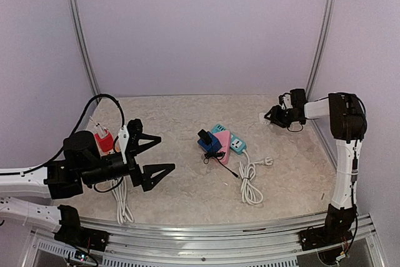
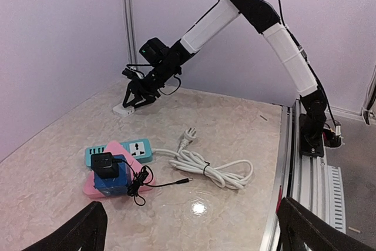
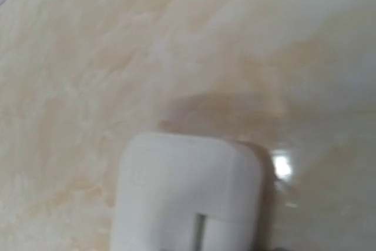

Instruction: Pull the plug off the socket

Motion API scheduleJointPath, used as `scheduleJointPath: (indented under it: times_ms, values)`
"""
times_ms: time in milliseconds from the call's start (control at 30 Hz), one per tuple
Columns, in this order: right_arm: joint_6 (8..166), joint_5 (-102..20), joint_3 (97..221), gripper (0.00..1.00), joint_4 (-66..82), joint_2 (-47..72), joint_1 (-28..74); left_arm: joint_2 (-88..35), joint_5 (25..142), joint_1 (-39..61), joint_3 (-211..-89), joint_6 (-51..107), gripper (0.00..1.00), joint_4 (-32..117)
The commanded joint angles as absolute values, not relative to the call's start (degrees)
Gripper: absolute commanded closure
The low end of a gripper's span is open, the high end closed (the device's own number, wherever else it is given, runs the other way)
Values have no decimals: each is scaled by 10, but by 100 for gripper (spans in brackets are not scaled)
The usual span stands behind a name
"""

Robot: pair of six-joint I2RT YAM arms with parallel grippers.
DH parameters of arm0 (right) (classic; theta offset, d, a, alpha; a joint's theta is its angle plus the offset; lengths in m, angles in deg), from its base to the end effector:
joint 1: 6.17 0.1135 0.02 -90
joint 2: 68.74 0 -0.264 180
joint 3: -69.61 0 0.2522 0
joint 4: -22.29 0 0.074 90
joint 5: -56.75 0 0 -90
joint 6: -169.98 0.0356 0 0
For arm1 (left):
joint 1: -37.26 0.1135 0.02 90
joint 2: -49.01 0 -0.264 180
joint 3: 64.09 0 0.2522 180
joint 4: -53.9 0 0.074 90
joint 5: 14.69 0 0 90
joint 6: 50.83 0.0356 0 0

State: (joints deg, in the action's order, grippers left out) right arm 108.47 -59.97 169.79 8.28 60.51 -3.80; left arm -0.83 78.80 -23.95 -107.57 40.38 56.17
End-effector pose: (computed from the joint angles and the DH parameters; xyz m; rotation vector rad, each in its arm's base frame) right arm 0.4837 0.0360 0.1231 0.2950 2.3433 0.8091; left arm 0.0991 -0.1848 0.2795 0.9280 1.4381 -0.8416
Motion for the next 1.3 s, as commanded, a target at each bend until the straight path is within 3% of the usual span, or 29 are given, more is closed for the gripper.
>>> scheduleJointPath:
  times_ms: [0, 33, 100, 333, 600, 967, 1267]
  values:
    - [1060, -557, 1685, 50, 36, 568, -56, 5, 699, -236, -1076, 362, 1, 548]
    - [1056, -554, 1677, 44, 36, 556, -56, 5, 682, -233, -1078, 352, 1, 546]
    - [1044, -547, 1662, 41, 36, 533, -56, 1, 663, -223, -1086, 335, 1, 531]
    - [1018, -565, 1573, 38, 83, 406, -49, -61, 714, -148, -1159, 324, 1, 444]
    - [1009, -571, 1469, 36, 163, 309, 49, -179, 807, -102, -1235, 345, 1, 439]
    - [1041, -584, 1427, 38, 287, 357, 184, -382, 901, -71, -1377, 388, 2, 438]
    - [1053, -586, 1423, 39, 358, 406, 244, -467, 951, -46, -1427, 413, 16, 430]
